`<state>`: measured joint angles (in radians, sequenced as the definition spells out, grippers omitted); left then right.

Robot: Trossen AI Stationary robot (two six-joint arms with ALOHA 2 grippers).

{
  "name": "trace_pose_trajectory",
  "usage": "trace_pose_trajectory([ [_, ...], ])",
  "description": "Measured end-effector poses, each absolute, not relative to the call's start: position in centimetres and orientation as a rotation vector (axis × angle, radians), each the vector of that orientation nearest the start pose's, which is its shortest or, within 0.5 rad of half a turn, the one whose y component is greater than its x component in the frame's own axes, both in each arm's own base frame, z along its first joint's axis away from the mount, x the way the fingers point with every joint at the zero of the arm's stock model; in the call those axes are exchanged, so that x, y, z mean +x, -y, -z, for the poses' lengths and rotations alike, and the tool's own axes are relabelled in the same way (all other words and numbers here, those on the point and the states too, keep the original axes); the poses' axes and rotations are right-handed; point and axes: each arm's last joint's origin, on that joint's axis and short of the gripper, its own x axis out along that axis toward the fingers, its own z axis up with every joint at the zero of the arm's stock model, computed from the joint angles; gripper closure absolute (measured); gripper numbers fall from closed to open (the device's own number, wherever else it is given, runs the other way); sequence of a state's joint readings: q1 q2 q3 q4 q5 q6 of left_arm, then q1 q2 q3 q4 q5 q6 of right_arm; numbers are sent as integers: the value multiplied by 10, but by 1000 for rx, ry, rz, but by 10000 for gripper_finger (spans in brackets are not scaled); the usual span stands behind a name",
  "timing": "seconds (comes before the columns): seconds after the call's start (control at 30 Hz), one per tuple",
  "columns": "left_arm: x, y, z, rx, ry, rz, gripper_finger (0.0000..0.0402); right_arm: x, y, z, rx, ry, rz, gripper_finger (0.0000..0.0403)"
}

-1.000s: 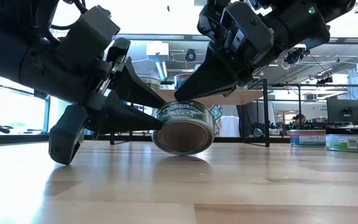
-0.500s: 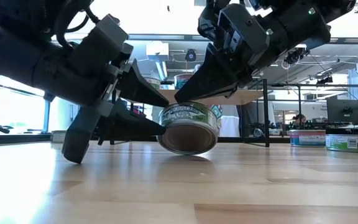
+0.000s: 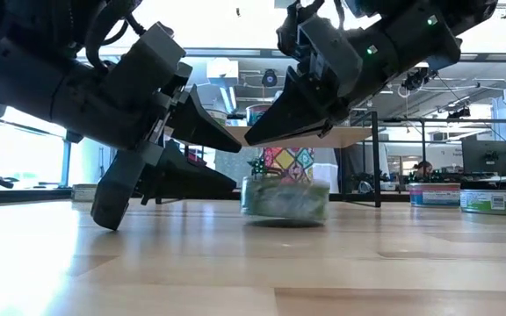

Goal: Stack canned seafood by type on shelf
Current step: Stack the green tuna can on top of the other green tuna can on the shelf

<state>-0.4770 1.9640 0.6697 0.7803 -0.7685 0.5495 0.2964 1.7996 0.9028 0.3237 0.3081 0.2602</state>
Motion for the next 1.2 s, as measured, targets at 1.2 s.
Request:
trace_pose_trajectory([
  [1.2,371,95,-117,502,-722,196,284,237,-142,-123,-219,-484,-207,320],
])
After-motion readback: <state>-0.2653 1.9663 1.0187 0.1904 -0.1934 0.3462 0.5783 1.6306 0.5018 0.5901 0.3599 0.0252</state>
